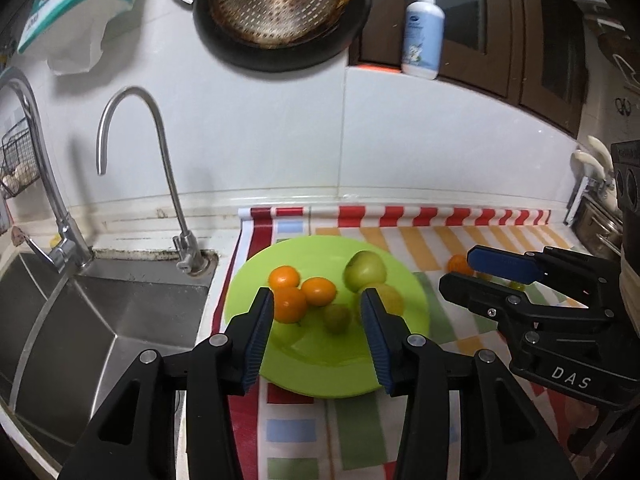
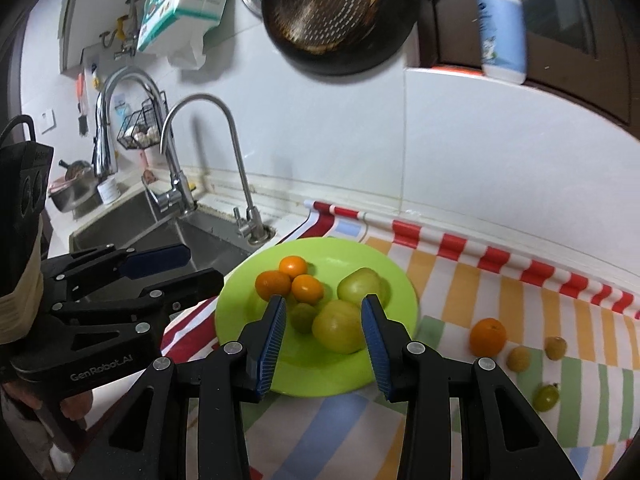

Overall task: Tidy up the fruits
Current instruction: 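Lift both open tools off the plate and move toward the remaining fruits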

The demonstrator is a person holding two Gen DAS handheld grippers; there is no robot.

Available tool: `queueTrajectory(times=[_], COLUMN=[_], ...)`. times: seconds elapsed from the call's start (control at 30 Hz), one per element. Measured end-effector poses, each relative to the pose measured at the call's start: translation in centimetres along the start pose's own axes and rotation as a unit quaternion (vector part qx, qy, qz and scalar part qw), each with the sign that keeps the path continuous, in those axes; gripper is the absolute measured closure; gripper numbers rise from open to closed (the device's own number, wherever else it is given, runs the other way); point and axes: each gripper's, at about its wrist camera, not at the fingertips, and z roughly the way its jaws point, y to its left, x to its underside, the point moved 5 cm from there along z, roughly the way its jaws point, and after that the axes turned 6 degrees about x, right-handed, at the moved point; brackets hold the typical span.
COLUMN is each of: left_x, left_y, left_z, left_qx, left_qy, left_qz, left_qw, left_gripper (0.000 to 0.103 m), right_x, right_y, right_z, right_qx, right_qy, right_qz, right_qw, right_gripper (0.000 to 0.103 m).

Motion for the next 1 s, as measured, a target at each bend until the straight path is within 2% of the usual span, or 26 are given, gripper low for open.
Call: queueTrajectory(times=[0.53, 0.63, 0.73, 0.83, 0.9, 1.0], left_x=[-0.9, -0.9, -0.9, -0.9, -0.9, -1.1], left_y=[-6.4, -7.4, -8.1, -8.8, -9.4, -10.2], left_z=[-2.9, -3.3, -3.7, -3.9, -3.9, -3.7], left_qx=[0.039, 0.041, 0.043, 0.045, 0.048, 0.054], left_qy=[-0.021, -0.025, -0.029, -0.032, -0.032, -0.033], left_qz=[0.031, 0.036, 0.040, 0.042, 0.046, 0.050], left_qw=[0.9985, 0.9982, 0.9979, 0.9976, 0.9973, 0.9967], left_gripper=[0.048, 0.046, 0.043, 0.036, 0.034, 0.032], right_x=[1.4, 1.8, 2.1, 2.5, 2.8, 3.1], right_y=[-4.2, -5.1, -5.8, -6.4, -6.9, -7.5], right_z=[-7.0, -8.2, -9.1, -9.9, -10.5, -11.2], right_qx=[0.063, 0.080, 0.094, 0.109, 0.118, 0.132], right_qy=[-0.032, -0.039, -0.044, -0.048, -0.050, -0.054], right_qz=[0.043, 0.054, 0.060, 0.069, 0.078, 0.087], right_qw=[0.997, 0.995, 0.993, 0.991, 0.989, 0.986], right_gripper=[0.063, 0.054, 0.054, 0.053, 0.047, 0.044])
